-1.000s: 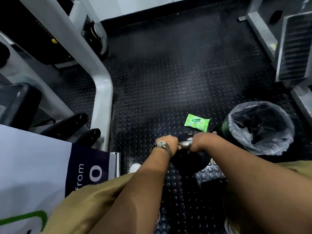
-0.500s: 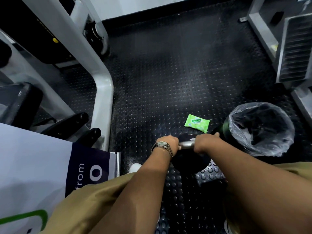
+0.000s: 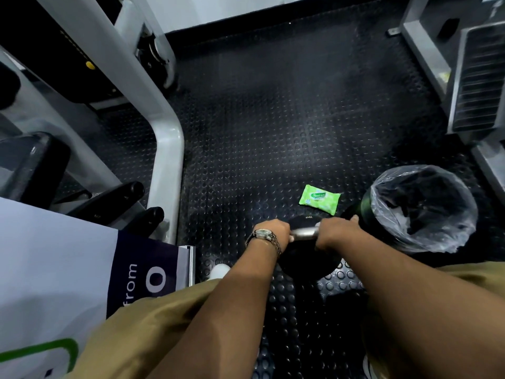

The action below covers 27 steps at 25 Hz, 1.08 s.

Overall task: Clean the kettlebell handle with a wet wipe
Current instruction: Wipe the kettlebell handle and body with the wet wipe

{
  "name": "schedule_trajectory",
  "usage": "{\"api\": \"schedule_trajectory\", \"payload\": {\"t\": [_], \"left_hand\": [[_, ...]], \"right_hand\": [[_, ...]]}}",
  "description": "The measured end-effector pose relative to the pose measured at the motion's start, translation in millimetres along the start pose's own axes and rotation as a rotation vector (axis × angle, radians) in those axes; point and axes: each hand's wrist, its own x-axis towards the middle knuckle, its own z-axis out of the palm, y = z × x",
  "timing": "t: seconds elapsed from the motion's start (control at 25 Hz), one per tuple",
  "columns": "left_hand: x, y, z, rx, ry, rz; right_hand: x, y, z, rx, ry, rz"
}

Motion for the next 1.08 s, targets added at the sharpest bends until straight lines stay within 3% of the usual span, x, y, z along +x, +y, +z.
{"api": "schedule_trajectory", "payload": {"t": [0.2, 0.48, 0.68, 0.92, 1.08], "left_hand": [[-3, -1, -1, 0.015, 0.062, 0.015], [3, -3, 2, 0.006, 0.003, 0.008], [-1, -2, 2, 0.02, 0.082, 0.026], [4, -2, 1, 0.012, -0.01, 0.008], [4, -2, 1, 0.026, 0.033, 0.015]], "right_hand": [[-5, -56, 0, 0.202, 0.02, -0.235], [2, -1, 6, 0.042, 0.038, 0.046], [-10, -56, 2, 0.176, 0.041, -0.242], [-2, -1, -1, -0.005, 0.011, 0.02], [-3, -34, -1, 0.082, 0.03, -0.164]]}}
